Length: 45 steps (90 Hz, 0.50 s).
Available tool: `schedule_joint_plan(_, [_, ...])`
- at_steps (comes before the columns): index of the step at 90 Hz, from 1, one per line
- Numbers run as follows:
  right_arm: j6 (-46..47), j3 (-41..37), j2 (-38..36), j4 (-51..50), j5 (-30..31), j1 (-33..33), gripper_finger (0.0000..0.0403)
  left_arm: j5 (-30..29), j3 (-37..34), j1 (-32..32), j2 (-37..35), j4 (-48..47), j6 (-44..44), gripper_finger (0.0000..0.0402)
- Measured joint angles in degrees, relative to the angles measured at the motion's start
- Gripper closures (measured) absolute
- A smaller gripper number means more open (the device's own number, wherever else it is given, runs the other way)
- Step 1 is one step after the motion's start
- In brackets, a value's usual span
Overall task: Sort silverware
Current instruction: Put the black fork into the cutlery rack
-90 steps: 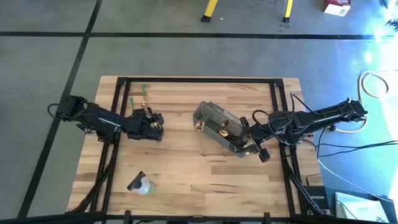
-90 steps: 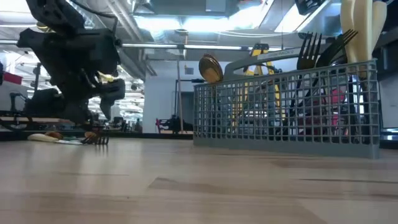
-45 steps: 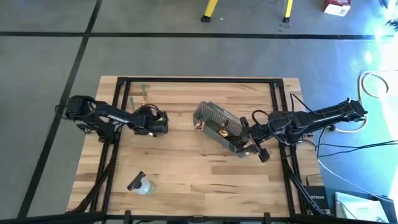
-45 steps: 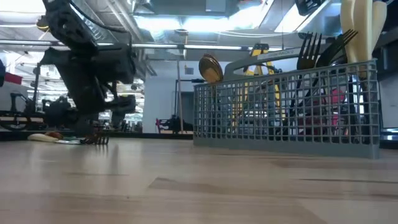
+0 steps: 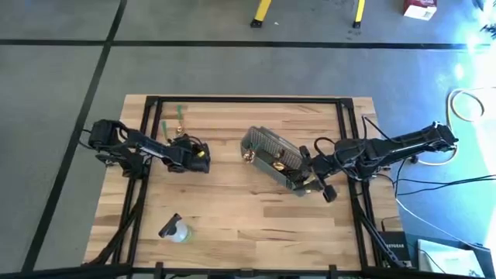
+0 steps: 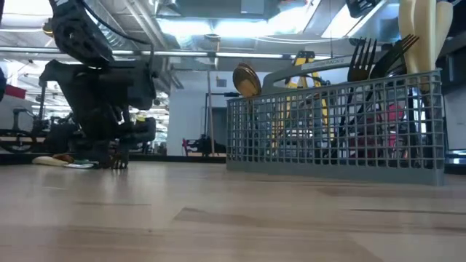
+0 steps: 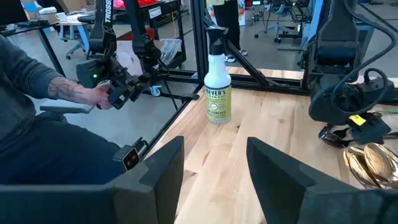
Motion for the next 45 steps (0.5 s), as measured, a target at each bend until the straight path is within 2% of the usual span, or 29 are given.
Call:
schedule_joint_plan(19, [-0.02,0.0,0.0,0.09,0.0,-0.02,0.0244,1.01,0.0,-0.96,0.02,1.6,5.75,0.0339])
schedule_joint_plan(45, [1.55,0.0,0.0,0.08,-0.68,0.0,0.0244,1.37,0.04,-1.12,0.0,1.74,8.32,0.0365])
